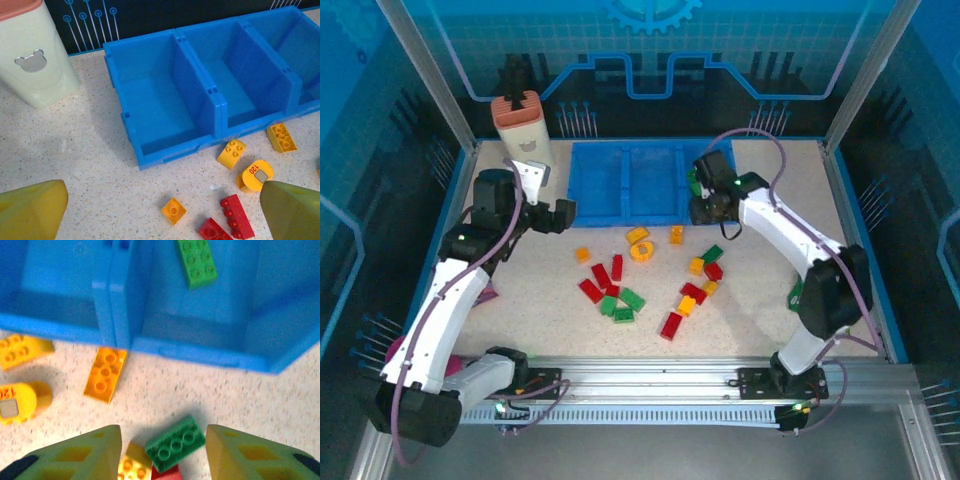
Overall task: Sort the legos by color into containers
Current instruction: Pick up the lego from the center of the table.
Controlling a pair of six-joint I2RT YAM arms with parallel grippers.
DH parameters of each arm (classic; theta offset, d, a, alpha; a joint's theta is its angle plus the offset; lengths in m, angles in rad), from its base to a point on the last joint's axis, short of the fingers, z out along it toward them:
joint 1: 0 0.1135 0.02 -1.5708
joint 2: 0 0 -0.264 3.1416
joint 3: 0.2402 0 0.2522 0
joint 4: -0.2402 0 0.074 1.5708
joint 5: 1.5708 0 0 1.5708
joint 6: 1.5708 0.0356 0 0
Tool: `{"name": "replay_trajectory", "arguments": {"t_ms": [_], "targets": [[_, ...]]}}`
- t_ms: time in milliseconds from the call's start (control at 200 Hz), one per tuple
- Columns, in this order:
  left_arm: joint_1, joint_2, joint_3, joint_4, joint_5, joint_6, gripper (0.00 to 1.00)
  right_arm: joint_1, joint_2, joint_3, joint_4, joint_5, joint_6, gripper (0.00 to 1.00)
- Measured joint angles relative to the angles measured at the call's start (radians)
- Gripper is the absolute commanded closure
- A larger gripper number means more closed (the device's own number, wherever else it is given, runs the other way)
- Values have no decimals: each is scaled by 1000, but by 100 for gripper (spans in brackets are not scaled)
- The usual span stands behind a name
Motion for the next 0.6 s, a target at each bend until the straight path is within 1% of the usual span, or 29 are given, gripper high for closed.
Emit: {"name": "replay_trajectory", "arguments": {"t_ms": [185, 325, 440, 600], "targets": [[0, -1, -5, 0, 21, -8, 0, 31, -26, -121, 4, -7, 174, 45], [0, -1, -5, 0, 27, -18, 1, 53, -25, -204, 27, -54, 270, 45], [0, -2, -7, 0, 29, -19, 1, 60, -22, -261, 65, -89, 317, 45], [0, -8, -11, 0, 29, -22, 1, 72, 14, -264, 90, -104, 336, 45]]}}
